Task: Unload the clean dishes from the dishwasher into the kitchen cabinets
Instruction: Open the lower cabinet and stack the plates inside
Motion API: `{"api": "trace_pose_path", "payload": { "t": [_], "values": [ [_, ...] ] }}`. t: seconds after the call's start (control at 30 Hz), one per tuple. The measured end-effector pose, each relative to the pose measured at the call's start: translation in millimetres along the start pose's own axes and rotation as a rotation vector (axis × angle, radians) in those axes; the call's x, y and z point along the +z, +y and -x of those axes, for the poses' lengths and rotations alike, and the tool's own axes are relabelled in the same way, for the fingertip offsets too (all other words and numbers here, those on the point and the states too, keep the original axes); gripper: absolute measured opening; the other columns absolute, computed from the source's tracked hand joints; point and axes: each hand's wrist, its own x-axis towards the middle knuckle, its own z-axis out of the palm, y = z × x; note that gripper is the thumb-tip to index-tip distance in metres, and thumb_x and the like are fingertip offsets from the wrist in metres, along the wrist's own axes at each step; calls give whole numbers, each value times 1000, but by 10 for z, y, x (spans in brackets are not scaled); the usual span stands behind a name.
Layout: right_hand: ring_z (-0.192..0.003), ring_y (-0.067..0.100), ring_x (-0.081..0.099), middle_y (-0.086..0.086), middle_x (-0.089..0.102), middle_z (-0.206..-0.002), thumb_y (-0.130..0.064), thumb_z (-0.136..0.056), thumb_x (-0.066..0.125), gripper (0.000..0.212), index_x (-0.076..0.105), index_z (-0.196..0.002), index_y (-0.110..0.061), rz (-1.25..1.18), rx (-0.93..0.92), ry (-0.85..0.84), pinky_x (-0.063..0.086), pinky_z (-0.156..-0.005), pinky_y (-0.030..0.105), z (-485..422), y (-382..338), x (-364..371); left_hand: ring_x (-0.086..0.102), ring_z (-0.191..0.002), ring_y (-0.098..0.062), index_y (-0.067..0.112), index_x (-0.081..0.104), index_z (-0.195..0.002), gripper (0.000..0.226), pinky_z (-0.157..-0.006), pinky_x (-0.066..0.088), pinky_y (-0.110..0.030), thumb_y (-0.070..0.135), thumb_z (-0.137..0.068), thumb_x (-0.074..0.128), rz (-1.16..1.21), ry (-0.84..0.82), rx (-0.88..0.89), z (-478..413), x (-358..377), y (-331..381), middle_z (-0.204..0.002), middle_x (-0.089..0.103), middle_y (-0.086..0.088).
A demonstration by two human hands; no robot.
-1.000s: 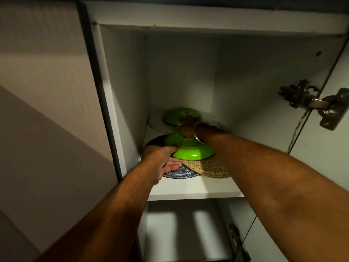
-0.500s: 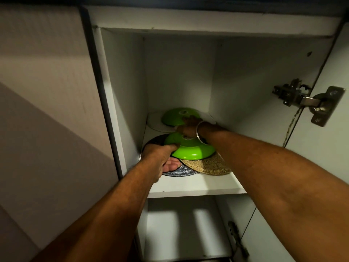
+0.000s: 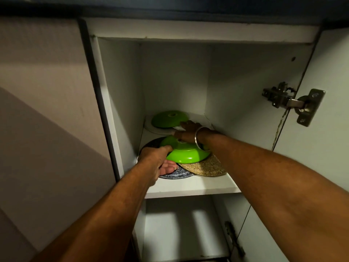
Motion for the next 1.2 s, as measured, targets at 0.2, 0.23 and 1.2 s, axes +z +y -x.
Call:
{"api": "trace_pose_path", "payload": {
  "t": [0.2,0.23,1.2],
  "values": [
    [-151,33,22,9,14,-167,-77,-86,47,94,16,-161,-29,-18,2,-8,26,-119,38,136,70,-47,65,-39,-17,-13,61,-116,45,-33,47,-19,28,-99,65,3,23,-1,5,22,-7,-69,69,-20],
    [-151,33,21,9,13,-168,-78,-86,46,95,14,-161,-29,-27,4,-16,26,-119,38,146,93,-49,65,-39,-17,-13,61,-115,44,-33,47,-19,28,-100,65,2,27,-2,7,26,-5,-69,69,-19],
    [-144,24,39,4,38,-159,-67,-82,66,91,39,-154,-19,-368,58,90,33,-108,24,539,97,85,43,-26,-17,-1,67,-90,22,-35,31,-17,18,-96,57,-33,274,197,57,86,-135,-52,56,-15]
  ]
}}
